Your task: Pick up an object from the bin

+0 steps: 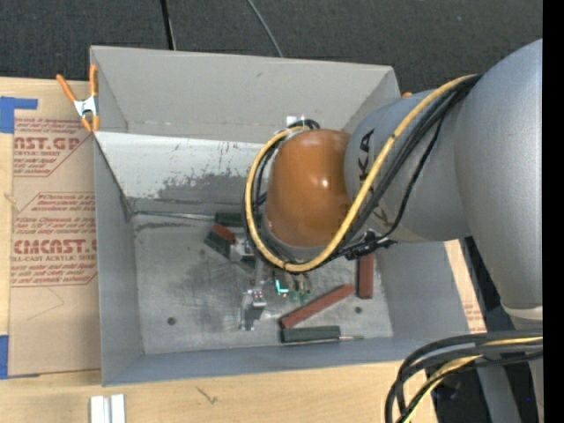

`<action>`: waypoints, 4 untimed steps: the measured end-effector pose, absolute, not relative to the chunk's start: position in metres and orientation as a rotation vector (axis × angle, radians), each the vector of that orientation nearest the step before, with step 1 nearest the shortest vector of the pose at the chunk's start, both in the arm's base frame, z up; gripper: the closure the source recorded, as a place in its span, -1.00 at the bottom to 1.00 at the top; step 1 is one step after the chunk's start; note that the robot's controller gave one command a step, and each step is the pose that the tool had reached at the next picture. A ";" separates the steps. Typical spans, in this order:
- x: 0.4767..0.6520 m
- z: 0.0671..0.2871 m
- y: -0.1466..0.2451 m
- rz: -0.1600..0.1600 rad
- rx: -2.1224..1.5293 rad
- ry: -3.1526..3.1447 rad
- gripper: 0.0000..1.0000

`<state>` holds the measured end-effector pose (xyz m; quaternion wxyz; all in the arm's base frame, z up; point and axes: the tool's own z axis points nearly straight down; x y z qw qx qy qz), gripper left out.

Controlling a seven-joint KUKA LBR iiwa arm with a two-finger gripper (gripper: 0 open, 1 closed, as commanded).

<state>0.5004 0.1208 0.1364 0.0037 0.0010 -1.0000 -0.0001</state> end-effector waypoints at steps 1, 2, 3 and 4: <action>0.502 0.139 0.120 -0.002 0.001 -3.141 -1.00; 0.537 0.135 0.076 -0.001 0.018 -3.143 -1.00; 0.527 0.095 0.058 0.001 0.240 -3.135 -1.00; 0.567 0.075 0.084 -0.001 -0.059 -3.143 -1.00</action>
Offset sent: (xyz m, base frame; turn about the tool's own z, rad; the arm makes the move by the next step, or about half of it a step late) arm 0.0442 -0.0576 -0.0020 -0.0074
